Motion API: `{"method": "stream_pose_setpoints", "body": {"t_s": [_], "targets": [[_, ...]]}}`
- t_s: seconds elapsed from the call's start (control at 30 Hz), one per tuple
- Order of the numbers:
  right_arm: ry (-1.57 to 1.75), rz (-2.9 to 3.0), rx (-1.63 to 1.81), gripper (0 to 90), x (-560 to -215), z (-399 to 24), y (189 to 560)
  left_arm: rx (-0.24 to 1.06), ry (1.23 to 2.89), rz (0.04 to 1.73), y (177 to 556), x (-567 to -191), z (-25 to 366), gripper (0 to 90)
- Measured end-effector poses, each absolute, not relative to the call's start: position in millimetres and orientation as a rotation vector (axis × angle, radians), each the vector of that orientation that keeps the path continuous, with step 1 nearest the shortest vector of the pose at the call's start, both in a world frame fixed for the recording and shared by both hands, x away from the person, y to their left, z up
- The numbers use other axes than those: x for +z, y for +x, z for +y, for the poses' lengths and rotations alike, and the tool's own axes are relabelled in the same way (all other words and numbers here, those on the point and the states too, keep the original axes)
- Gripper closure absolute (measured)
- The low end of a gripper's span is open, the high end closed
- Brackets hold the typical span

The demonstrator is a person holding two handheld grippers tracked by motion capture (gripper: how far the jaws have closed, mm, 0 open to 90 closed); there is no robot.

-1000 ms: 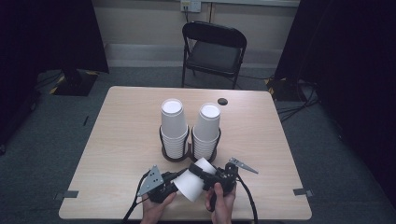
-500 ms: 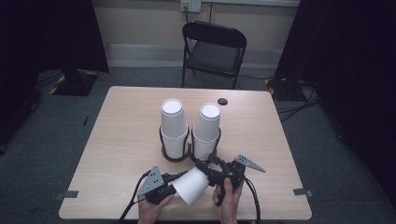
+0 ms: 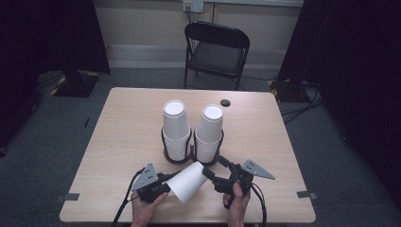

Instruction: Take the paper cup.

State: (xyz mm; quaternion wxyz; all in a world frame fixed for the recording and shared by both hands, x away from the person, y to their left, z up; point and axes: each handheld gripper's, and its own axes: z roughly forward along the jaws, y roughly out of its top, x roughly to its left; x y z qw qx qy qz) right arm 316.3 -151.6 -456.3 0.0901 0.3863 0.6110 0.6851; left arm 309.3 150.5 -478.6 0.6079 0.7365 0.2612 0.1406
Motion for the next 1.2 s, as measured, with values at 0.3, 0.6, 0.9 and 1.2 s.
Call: {"method": "stream_pose_setpoints", "body": {"t_s": [0.3,0.6,0.9,1.2], "targets": [[0.909,1.829,1.862,11.6,-459.1,-148.2,308.9,0.337,1.739,0.683,316.3,-469.1,166.1,86.2],[0.814,1.961,1.779,14.6,-466.2,-139.3,306.9,0.311,1.806,0.672,321.2,-455.9,163.6,86.1],[0.653,2.074,1.534,15.8,-472.5,-135.4,301.8,0.291,1.863,0.698,328.0,-443.3,165.4,86.1],[0.547,2.091,1.421,15.9,-477.3,-129.3,298.6,0.229,1.953,0.716,336.2,-434.4,159.3,86.0]]}}
